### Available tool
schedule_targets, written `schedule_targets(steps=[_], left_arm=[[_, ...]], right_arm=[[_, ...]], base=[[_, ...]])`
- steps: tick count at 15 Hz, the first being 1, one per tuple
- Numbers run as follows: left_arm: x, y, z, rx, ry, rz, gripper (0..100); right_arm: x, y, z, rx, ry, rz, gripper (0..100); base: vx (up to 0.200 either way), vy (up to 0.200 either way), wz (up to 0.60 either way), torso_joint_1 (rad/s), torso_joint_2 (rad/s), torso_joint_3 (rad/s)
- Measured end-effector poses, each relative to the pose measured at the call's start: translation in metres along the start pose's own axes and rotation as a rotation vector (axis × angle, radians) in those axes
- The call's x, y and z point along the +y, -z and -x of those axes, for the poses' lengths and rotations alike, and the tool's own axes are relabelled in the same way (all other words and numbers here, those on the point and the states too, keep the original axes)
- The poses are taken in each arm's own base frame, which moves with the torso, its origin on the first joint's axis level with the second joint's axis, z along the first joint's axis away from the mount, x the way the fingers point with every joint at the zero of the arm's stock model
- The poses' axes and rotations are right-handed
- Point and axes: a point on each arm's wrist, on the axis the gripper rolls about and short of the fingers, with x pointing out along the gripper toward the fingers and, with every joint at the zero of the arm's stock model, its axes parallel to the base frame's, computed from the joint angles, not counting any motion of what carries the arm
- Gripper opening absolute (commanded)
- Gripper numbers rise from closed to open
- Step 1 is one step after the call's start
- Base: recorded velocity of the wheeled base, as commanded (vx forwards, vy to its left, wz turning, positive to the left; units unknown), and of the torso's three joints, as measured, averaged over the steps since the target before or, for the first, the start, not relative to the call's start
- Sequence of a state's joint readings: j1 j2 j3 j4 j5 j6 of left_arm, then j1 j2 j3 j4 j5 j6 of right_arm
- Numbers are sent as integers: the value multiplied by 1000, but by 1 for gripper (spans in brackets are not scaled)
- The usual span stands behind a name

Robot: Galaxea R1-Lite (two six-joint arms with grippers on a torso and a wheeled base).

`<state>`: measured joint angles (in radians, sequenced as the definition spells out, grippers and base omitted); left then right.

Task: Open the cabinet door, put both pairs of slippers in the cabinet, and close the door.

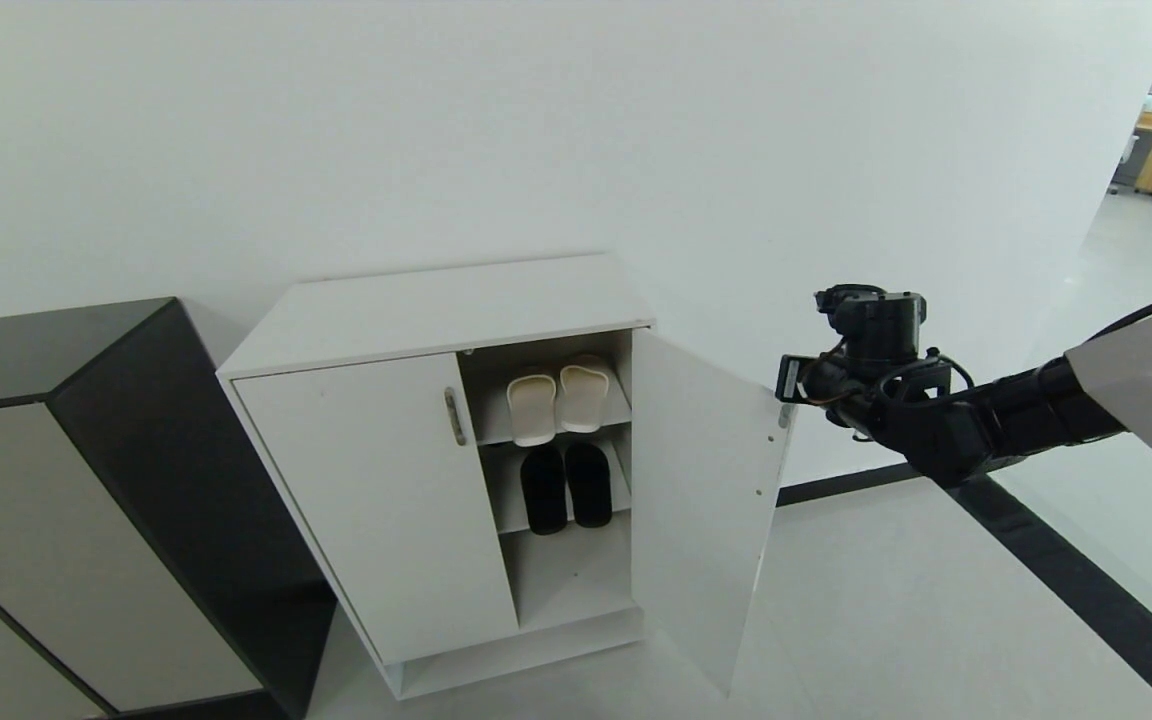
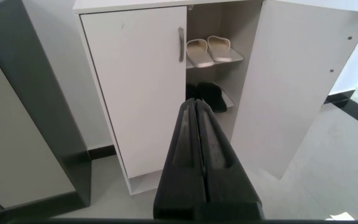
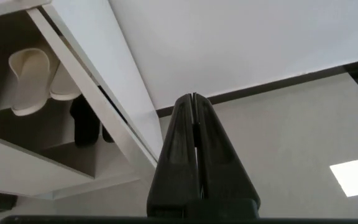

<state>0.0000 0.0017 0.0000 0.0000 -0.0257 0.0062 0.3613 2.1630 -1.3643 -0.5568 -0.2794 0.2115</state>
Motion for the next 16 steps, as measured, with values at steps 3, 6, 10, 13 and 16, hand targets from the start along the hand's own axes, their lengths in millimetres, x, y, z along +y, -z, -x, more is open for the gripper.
schedule_targets(steps=[3, 6, 10, 13, 16], left_arm=[[0, 0, 0, 0, 0, 0, 0], [0, 0, 0, 0, 0, 0, 0], [0, 0, 0, 0, 0, 0, 0], [0, 0, 0, 0, 0, 0, 0], [0, 0, 0, 0, 0, 0, 0]], right_arm=[[0, 4, -2, 10, 0, 3, 0], [1, 7, -2, 21, -1, 7, 0], [7, 16, 3, 50, -8, 26, 0], [10, 18, 9, 71, -14, 38, 0], [22, 21, 24, 84, -50, 52, 0]], base=[[0, 0, 0, 0, 0, 0], [0, 0, 0, 0, 0, 0], [0, 0, 0, 0, 0, 0], [0, 0, 0, 0, 0, 0], [0, 0, 0, 0, 0, 0]])
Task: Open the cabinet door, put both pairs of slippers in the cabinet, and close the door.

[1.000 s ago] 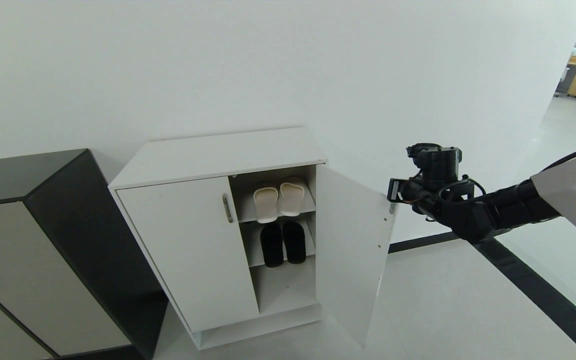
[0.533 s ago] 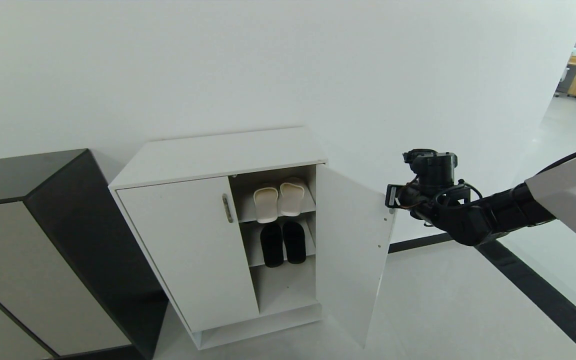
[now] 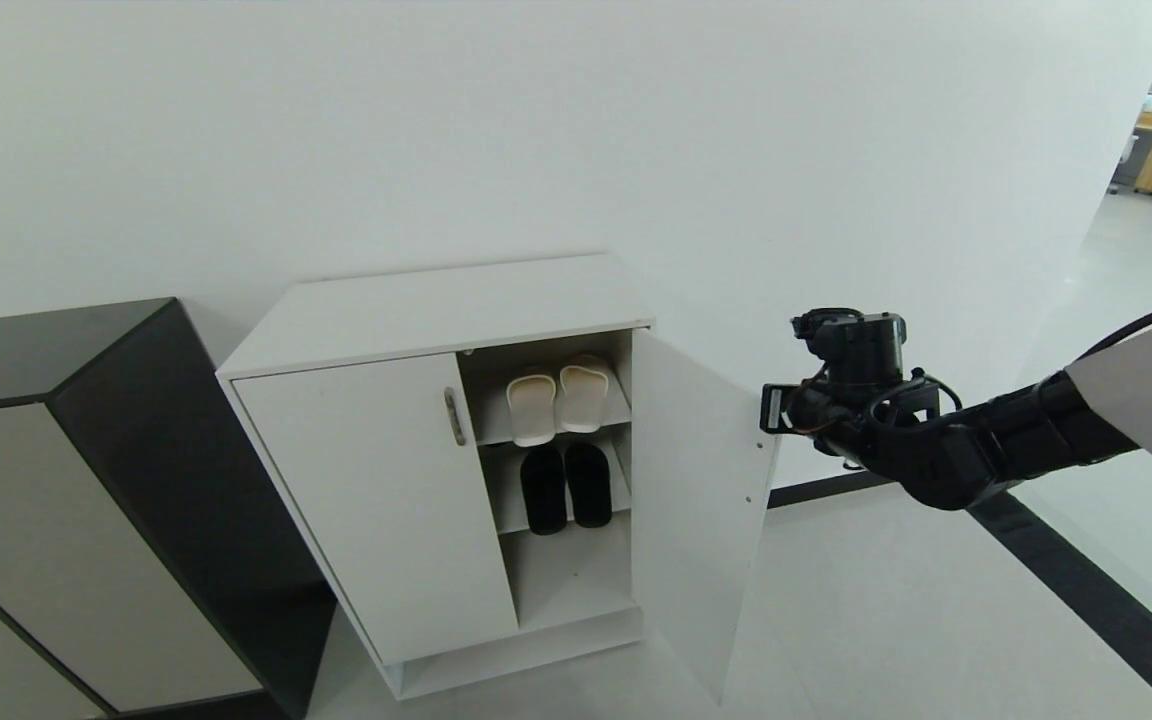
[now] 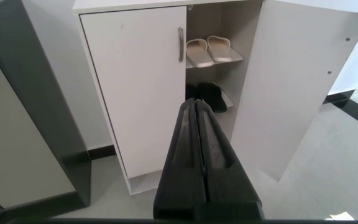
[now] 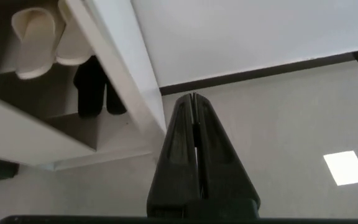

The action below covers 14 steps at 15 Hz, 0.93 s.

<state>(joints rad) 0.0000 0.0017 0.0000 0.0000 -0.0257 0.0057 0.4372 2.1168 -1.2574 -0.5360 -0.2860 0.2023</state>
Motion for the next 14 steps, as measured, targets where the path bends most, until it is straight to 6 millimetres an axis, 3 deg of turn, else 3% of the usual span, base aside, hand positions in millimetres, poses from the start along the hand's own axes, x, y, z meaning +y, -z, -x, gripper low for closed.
schedule_targets(steps=[5, 9, 14], left_arm=[[0, 0, 0, 0, -2, 3, 0], [0, 0, 0, 0, -2, 4, 0], [0, 0, 0, 0, -2, 4, 0]], right_arm=[[45, 11, 46, 29, -138, 47, 0], [52, 9, 67, 14, -180, 69, 0], [52, 13, 71, 2, -191, 115, 0]], base=[[0, 0, 0, 0, 0, 0], [0, 0, 0, 0, 0, 0], [0, 0, 0, 0, 0, 0]])
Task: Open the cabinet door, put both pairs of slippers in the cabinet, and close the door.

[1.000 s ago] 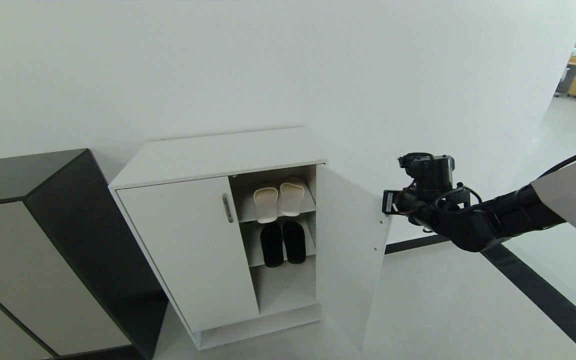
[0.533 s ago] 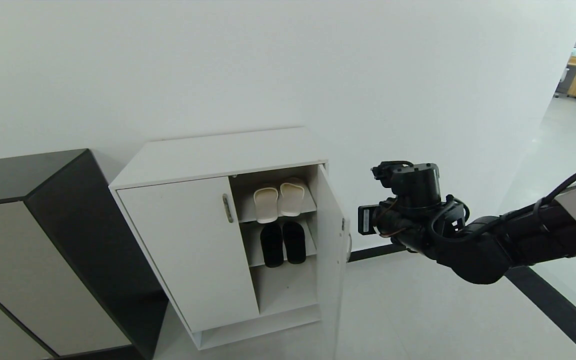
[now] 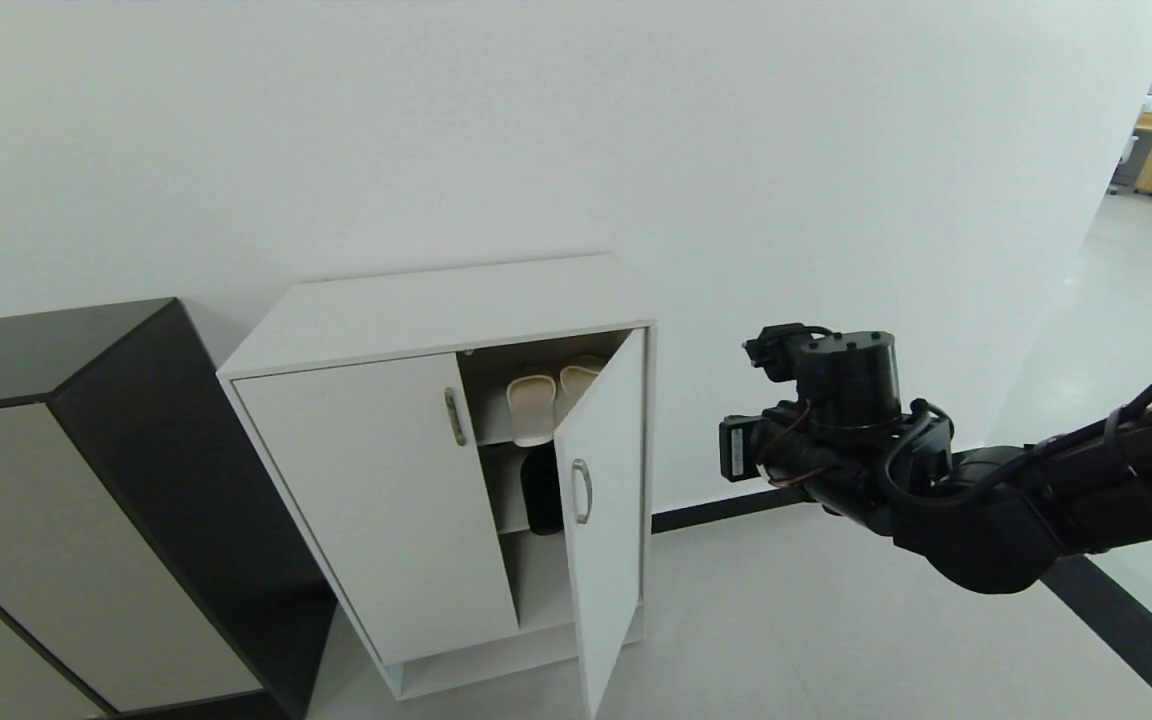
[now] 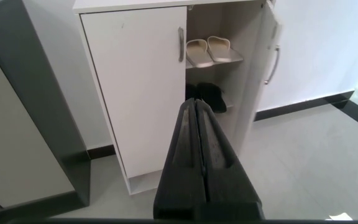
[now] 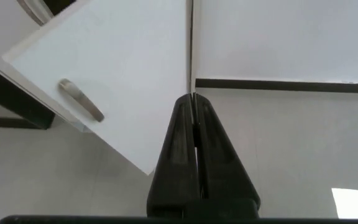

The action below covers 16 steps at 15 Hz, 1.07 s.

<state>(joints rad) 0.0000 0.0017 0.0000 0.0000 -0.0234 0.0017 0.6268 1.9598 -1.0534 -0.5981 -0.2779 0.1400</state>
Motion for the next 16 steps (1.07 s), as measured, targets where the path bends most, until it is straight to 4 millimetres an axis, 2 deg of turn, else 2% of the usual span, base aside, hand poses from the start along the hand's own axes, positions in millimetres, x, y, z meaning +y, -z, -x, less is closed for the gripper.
schedule_targets(steps=[1, 9, 13, 16], left_arm=[[0, 0, 0, 0, 0, 0, 0], [0, 0, 0, 0, 0, 0, 0], [0, 0, 0, 0, 1, 0, 0], [0, 0, 0, 0, 0, 0, 0]], right_arm=[[1, 1, 0, -2, -2, 0, 0], [5, 7, -1, 15, -21, 8, 0], [4, 14, -1, -2, -145, -1, 0], [-7, 23, 1, -69, -317, 15, 0]], base=[[0, 0, 0, 0, 0, 0], [0, 0, 600, 2, 2, 3], [0, 0, 0, 0, 0, 0], [0, 0, 0, 0, 0, 0]])
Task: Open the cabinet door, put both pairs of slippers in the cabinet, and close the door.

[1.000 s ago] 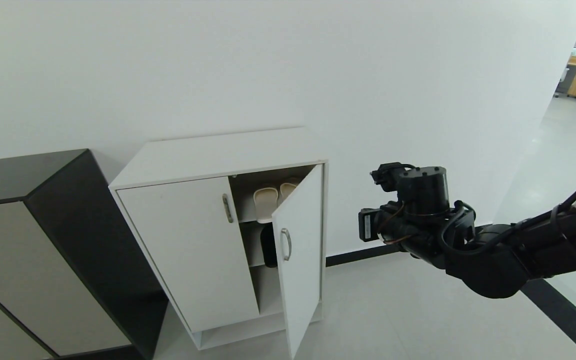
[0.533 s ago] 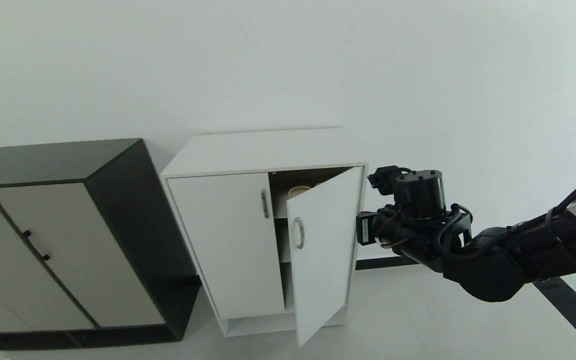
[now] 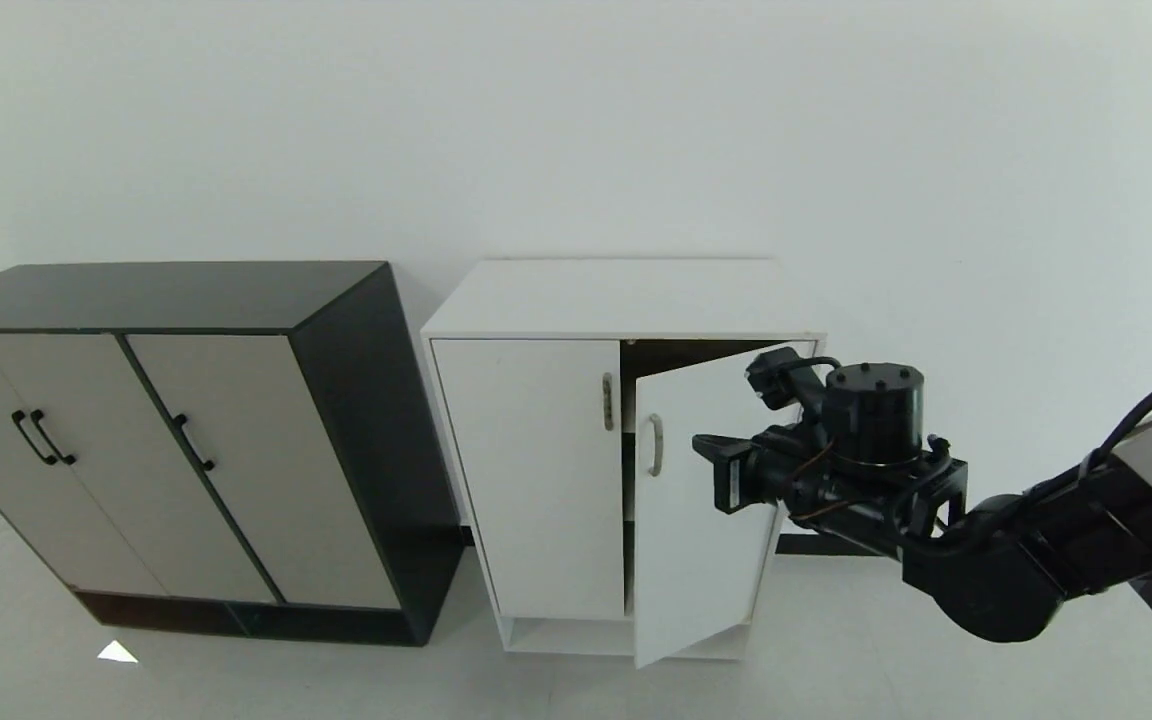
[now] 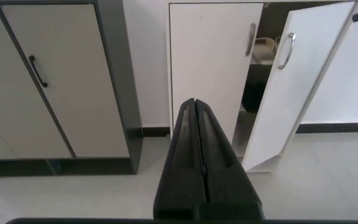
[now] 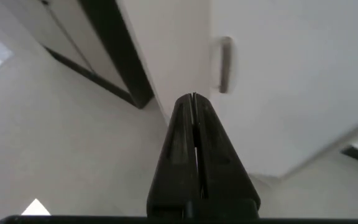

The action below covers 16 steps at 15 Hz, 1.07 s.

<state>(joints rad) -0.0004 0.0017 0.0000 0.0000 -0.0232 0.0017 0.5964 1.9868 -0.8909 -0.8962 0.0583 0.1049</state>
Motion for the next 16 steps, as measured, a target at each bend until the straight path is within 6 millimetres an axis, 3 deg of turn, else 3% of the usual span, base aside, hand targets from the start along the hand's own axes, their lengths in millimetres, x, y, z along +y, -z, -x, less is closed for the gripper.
schedule_targets(steps=[3, 6, 13, 16], left_arm=[[0, 0, 0, 0, 1, 0, 0], [0, 0, 0, 0, 1, 0, 0], [0, 0, 0, 0, 3, -1, 0], [0, 0, 0, 1, 3, -1, 0]], right_arm=[[-18, 19, 4, 5, -49, 37, 0], [-22, 29, 3, 39, -48, 34, 0], [-24, 33, -1, 47, -41, 31, 0], [-24, 34, -1, 50, -42, 31, 0]], base=[[200, 0, 0, -7, 9, 7], [200, 0, 0, 7, 4, 1], [200, 0, 0, 4, 3, 1], [0, 0, 0, 0, 0, 0]])
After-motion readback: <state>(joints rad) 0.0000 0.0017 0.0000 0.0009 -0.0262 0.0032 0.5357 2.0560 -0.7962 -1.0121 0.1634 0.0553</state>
